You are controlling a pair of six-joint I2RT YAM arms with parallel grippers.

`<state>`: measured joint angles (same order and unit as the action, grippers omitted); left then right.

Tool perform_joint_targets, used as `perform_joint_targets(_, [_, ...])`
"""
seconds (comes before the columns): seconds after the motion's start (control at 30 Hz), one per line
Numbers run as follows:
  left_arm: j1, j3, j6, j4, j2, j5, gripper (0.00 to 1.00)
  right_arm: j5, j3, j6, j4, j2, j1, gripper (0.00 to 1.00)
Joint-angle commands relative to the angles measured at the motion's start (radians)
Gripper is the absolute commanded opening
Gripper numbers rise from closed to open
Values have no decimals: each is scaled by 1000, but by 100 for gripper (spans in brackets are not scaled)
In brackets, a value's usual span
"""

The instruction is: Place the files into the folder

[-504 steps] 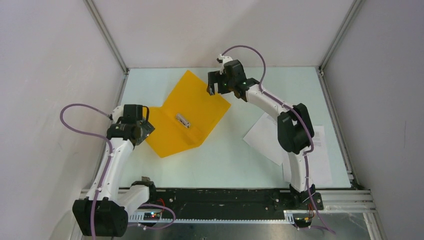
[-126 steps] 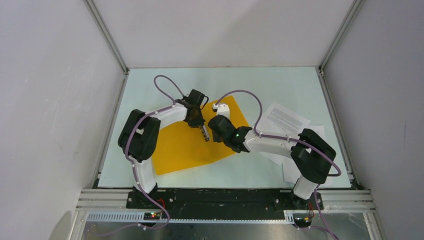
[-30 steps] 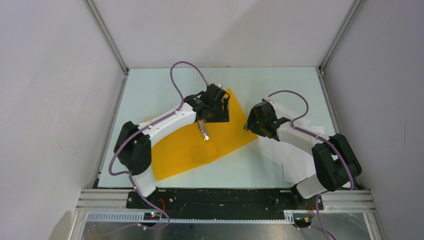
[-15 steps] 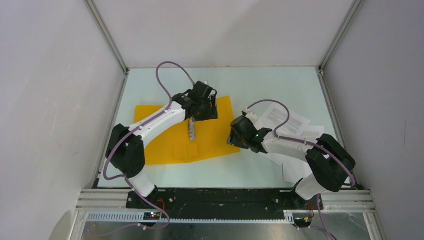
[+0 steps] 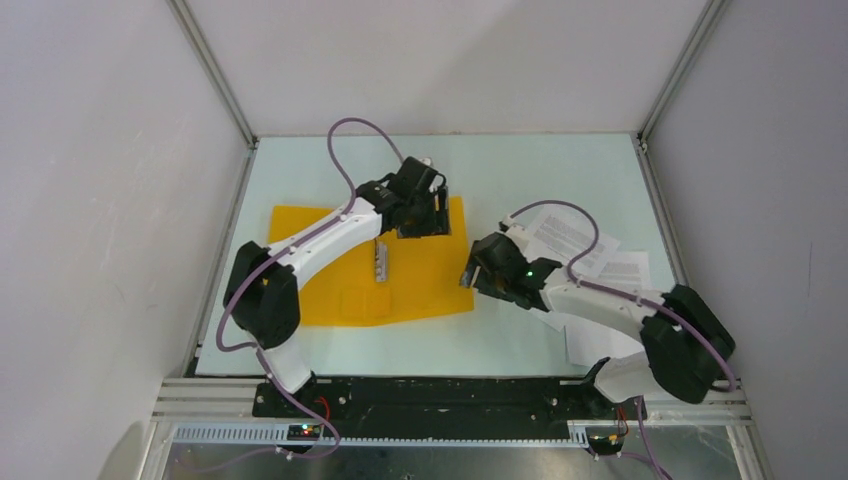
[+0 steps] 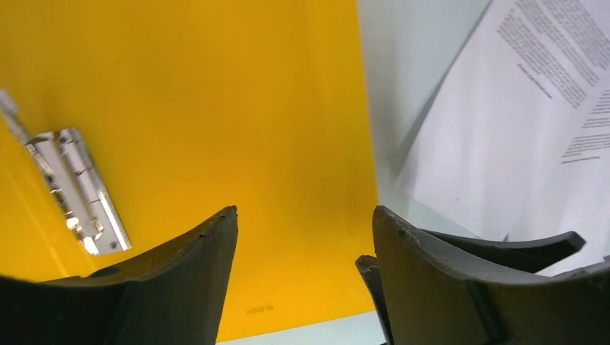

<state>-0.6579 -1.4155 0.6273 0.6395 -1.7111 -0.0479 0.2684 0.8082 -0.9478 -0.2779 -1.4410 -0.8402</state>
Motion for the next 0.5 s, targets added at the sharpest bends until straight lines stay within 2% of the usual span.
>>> perform_joint_targets(0.0, [-54,-118,-40,-33,-64,57,76,97,-39,-1,-126,132,78,79])
perform_joint_targets(0.13, [-92,-248,-81,-51,-185,134,79,129,-92,-20,-236,253,242,79])
perform_joint_targets(0.23, [-109,-321,-93,-51,-281,158,79,136,-134,-7,-255,349,347,79])
perform_joint_targets(0.47, [-153,-308,-96,-57,-379,223,70,52,-225,50,-206,421,526,78])
